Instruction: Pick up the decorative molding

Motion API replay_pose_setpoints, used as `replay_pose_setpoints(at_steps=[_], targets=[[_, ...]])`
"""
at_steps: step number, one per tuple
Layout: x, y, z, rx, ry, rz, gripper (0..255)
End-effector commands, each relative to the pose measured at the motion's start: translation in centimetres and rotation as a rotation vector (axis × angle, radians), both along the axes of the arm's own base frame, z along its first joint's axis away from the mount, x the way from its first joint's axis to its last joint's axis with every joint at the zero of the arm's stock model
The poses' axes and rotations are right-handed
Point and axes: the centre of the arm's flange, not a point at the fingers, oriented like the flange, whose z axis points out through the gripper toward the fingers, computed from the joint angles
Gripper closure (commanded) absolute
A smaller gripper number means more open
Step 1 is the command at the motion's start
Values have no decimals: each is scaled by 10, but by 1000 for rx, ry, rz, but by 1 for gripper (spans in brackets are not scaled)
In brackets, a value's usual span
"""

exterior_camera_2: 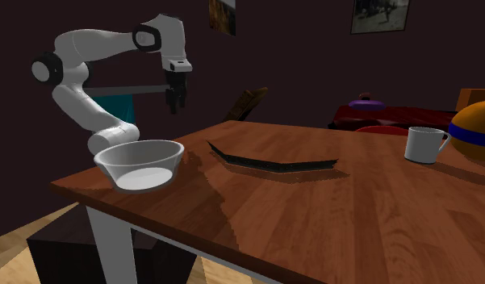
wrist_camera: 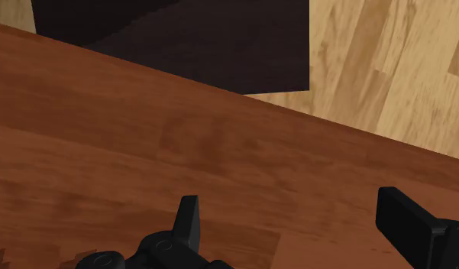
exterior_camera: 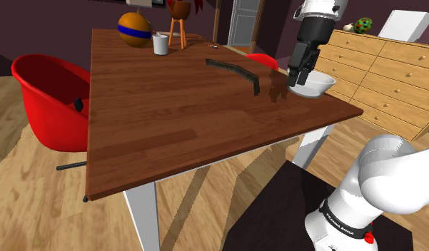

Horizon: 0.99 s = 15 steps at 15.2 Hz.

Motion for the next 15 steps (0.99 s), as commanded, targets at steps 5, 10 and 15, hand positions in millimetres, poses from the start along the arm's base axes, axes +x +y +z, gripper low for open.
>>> replay_pose_setpoints(at_steps=[5, 10, 15], targets=[[43, -37, -4, 45, 1, -41, 0], [94, -85, -12, 102, 3, -92, 0], [143, -135, -22, 158, 5, -143, 0]])
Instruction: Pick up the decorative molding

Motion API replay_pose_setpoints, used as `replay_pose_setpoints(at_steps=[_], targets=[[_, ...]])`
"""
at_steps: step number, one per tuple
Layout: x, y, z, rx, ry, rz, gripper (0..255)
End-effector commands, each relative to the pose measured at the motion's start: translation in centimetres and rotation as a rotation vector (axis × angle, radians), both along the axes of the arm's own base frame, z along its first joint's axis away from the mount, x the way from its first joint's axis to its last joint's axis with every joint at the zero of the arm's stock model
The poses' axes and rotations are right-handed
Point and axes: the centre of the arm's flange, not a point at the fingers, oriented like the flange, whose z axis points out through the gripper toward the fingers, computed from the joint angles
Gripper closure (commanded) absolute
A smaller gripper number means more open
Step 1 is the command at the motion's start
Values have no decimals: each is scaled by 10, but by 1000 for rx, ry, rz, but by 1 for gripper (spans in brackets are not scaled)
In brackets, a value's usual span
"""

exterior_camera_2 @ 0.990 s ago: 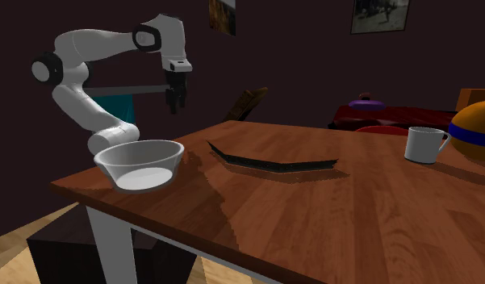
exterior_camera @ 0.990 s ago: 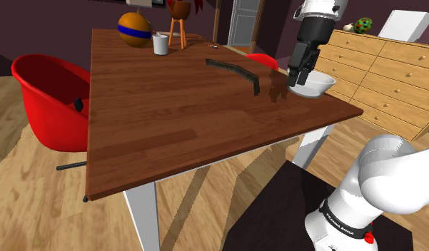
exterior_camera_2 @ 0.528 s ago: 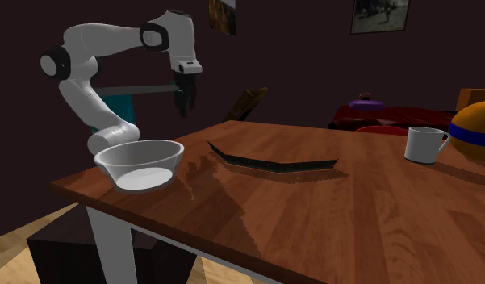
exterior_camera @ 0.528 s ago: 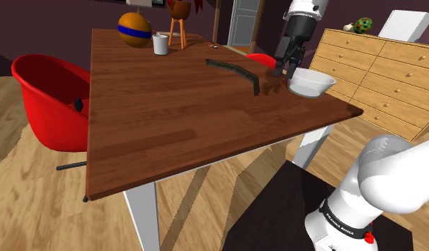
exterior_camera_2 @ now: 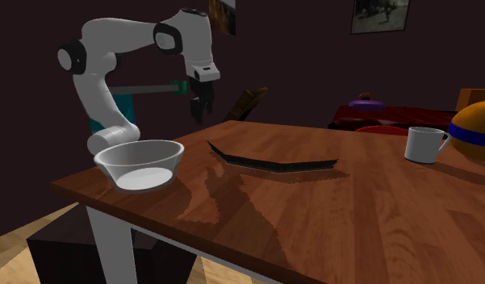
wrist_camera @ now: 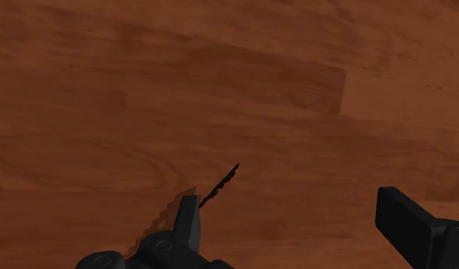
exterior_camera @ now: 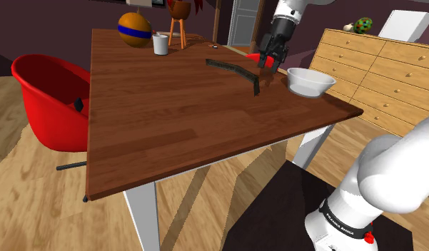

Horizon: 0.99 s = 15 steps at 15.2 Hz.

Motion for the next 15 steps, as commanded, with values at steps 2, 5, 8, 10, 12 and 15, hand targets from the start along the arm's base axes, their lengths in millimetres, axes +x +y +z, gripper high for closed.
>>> replay_pose_setpoints(at_steps=[2, 5, 8, 10, 12, 15], targets=[[26, -34, -7, 33, 0, -31, 0], [54, -65, -16, 67, 2, -62, 0], [80, -97, -25, 101, 3, -93, 0], [97, -118, -32, 124, 3, -113, 0], [113, -140, -39, 146, 4, -133, 0], [137, -173, -51, 180, 5, -164, 0]])
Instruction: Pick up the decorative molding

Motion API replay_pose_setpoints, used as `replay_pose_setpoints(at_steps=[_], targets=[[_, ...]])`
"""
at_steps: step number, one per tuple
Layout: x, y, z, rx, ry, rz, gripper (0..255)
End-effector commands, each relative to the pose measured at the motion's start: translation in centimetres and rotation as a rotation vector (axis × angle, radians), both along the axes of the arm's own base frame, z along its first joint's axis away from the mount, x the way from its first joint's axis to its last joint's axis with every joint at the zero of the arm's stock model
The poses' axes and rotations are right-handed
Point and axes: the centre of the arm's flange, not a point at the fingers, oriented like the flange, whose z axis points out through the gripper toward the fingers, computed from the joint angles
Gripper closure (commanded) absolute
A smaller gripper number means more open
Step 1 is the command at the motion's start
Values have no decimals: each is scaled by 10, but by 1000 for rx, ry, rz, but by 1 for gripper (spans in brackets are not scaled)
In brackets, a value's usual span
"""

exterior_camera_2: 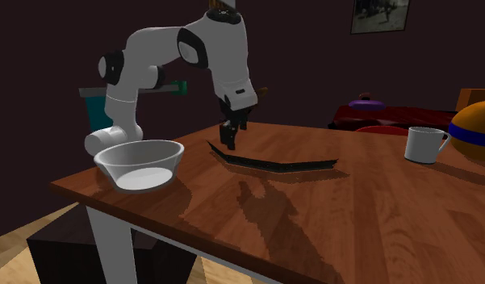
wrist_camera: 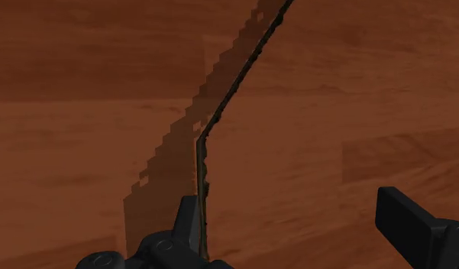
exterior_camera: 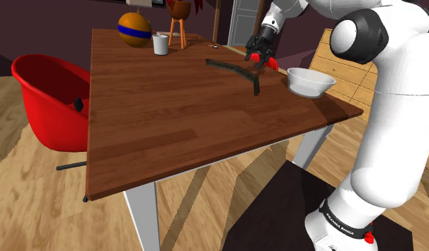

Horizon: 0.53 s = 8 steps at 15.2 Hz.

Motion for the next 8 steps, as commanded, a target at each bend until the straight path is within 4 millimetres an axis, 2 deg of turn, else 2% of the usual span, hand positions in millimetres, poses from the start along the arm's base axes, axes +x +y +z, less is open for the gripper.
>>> replay_pose_setpoints(at_steps=[1, 3, 8], targets=[[16, -22, -10, 24, 0, -19, 0], [30, -42, -18, 44, 0, -37, 0], [30, -42, -45, 44, 0, -37, 0]])
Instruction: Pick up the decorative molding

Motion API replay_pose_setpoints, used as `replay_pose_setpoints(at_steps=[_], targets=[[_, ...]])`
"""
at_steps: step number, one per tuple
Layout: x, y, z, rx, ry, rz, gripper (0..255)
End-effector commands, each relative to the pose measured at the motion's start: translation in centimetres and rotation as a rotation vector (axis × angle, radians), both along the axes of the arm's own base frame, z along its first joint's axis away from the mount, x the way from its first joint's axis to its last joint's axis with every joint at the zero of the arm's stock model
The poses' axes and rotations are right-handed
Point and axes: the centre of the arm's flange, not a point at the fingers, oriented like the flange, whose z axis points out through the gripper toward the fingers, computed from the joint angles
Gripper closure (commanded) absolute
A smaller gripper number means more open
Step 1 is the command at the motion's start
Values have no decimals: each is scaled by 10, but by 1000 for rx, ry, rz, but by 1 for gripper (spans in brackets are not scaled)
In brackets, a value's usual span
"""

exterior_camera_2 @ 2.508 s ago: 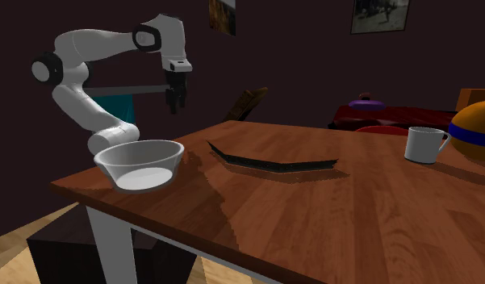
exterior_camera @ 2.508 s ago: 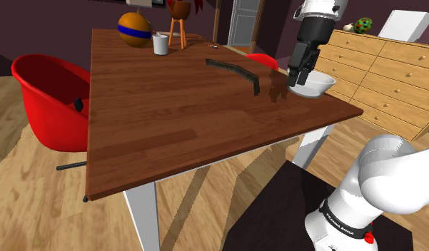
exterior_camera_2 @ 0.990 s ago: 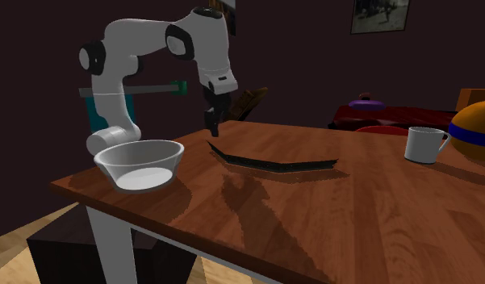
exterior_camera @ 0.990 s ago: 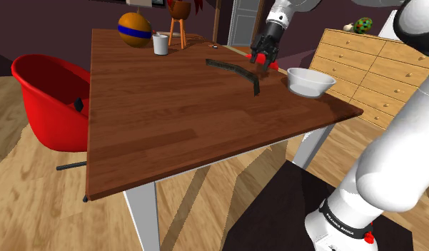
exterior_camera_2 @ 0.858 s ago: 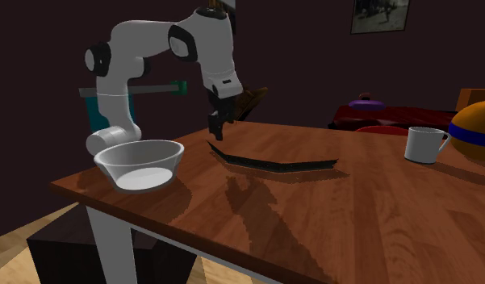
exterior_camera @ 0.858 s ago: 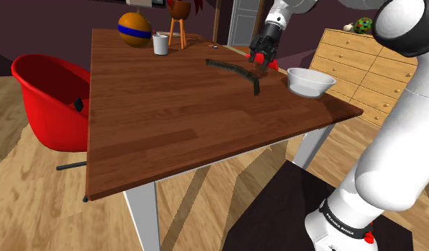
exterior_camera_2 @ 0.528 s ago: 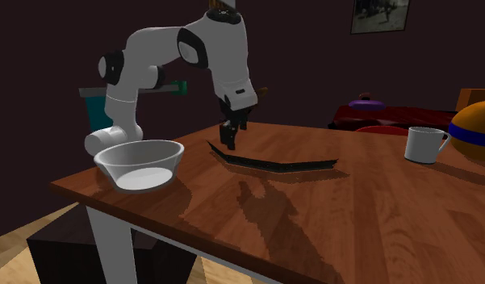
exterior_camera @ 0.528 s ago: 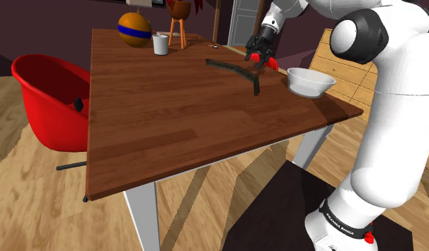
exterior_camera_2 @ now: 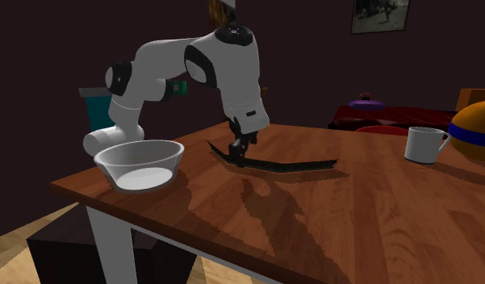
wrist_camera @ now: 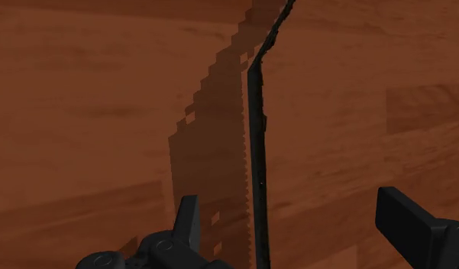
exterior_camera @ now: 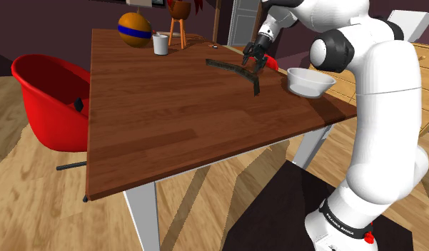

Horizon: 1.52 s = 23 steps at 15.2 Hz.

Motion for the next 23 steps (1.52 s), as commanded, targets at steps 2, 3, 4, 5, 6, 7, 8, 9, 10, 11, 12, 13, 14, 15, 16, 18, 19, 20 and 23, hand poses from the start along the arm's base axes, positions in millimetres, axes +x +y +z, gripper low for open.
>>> replay_pose_setpoints(at_steps=[2, 3, 4, 5, 6, 7, 8, 9, 10, 11, 12, 13, 14, 15, 16, 18, 19, 20, 23], targets=[[0, 0, -15, 0, 0, 0, 0], [0, 0, -19, 0, 0, 0, 0], [0, 0, -19, 0, 0, 0, 0], [-1, 1, -18, 0, 0, 0, 255], [0, 1, -18, 0, 0, 0, 255], [0, 1, -18, 0, 0, 0, 255], [0, 1, -18, 0, 0, 0, 255], [0, 1, -18, 0, 0, 0, 255], [0, 1, -18, 0, 0, 0, 255], [0, 1, -18, 0, 0, 0, 255], [0, 1, -18, 0, 0, 0, 255], [0, 1, -18, 0, 0, 0, 255], [0, 0, -19, 0, 0, 0, 255], [0, 0, -13, 0, 0, 0, 255], [0, 0, -8, 0, 0, 0, 255], [0, 0, 3, 0, 0, 0, 255], [0, 0, 8, 0, 0, 0, 255], [0, 0, 13, 0, 0, 0, 255], [0, 0, 29, 0, 0, 0, 255]])
